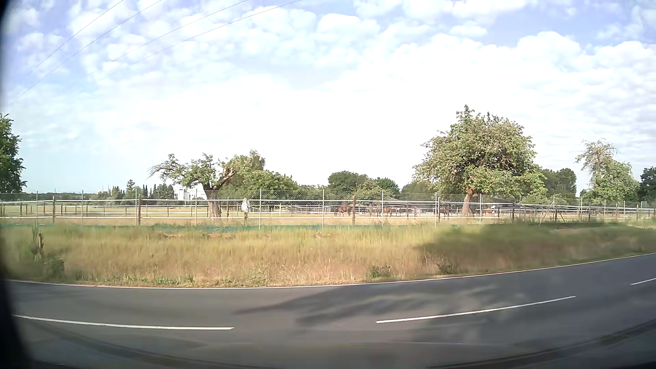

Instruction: Follow the waypoints while adhering to traffic rules and regulations

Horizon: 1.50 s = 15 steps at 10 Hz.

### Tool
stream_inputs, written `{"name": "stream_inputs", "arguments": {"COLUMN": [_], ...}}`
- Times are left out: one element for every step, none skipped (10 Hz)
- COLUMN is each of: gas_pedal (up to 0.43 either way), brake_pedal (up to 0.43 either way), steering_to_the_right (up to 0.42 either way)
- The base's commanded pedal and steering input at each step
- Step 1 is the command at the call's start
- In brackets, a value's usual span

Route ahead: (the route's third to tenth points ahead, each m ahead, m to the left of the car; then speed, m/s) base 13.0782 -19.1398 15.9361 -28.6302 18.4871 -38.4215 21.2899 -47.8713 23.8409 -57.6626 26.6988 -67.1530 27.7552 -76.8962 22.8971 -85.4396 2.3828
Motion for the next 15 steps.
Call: {"name": "stream_inputs", "arguments": {"gas_pedal": [0.11,0.11,0.11,0.11,0.11,0.11,0.11,0.118,0.138,0.15,0.157,0.157,0.157,0.157,0.169], "brake_pedal": [0.03,0.03,0.03,0.03,0.03,0.03,0.03,0.03,0.03,0.03,0.03,0.03,0.03,0.03,0.03], "steering_to_the_right": [0.412,0.458,0.491,0.525,0.566,0.603,0.627,0.649,0.662,0.668,0.673,0.671,0.67,0.67,0.67]}}
